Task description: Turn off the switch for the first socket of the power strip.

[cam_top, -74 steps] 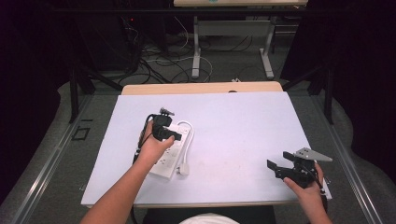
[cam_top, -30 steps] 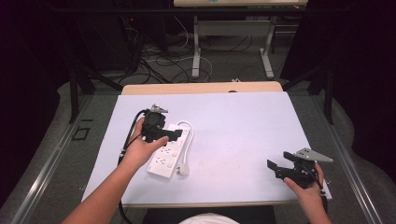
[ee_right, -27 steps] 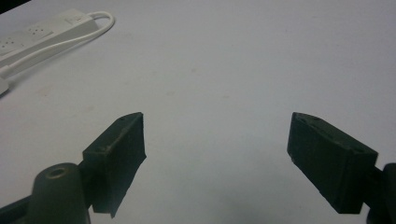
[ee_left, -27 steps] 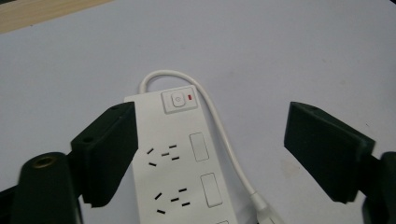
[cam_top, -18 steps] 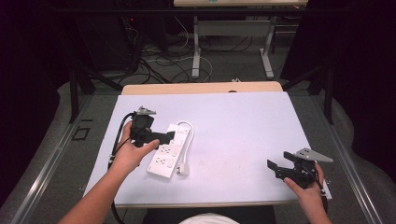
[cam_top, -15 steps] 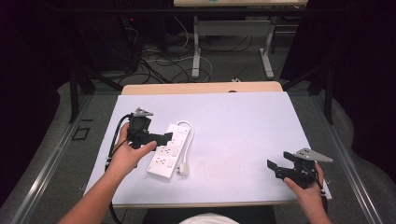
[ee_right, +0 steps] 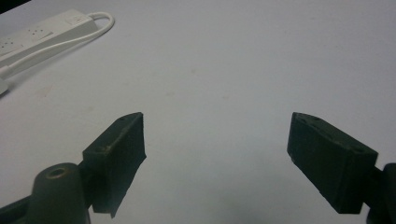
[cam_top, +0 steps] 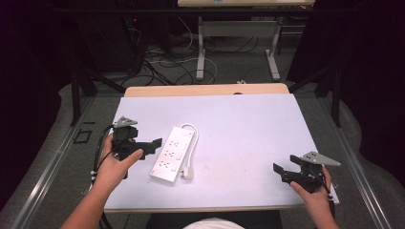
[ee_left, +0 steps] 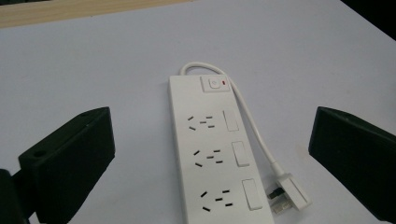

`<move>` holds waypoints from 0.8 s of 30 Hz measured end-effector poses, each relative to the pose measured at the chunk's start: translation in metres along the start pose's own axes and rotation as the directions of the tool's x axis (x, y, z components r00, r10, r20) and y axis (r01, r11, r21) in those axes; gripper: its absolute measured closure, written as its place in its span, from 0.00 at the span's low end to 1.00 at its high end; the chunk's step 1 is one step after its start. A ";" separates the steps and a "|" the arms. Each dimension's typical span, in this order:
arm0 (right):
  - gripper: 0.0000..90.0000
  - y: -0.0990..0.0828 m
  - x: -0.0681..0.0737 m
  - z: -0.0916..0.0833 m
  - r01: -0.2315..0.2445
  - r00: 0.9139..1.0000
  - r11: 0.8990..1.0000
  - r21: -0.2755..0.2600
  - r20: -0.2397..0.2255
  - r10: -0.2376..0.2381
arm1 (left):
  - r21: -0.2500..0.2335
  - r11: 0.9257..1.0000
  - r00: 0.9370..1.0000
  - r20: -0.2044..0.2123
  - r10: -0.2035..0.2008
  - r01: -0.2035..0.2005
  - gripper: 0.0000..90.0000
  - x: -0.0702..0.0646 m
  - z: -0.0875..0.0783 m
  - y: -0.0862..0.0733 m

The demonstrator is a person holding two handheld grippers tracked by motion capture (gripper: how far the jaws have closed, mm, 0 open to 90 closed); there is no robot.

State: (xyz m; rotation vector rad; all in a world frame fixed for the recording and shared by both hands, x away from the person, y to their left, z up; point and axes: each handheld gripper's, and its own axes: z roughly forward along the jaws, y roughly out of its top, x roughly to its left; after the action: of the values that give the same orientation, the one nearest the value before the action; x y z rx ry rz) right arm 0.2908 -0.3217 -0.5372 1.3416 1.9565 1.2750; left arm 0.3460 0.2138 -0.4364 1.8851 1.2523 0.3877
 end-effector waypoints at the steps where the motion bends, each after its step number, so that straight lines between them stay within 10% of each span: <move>1: 0.21 0.000 0.000 0.000 0.000 1.000 1.000 0.000 0.000 0.000 | -0.002 1.000 1.000 -0.005 -0.008 0.008 0.00 0.002 -0.001 -0.002; 24: 0.21 0.000 0.000 0.000 -0.001 1.000 1.000 0.002 0.000 0.001 | -0.063 0.996 0.994 -0.079 -0.071 0.066 0.00 0.040 -0.019 -0.045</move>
State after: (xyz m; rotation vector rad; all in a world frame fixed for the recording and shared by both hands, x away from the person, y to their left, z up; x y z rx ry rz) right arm 0.2907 -0.3220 -0.5374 1.3437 1.9579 1.2743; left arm 0.3242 0.2650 -0.4663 1.7859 1.3403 0.4649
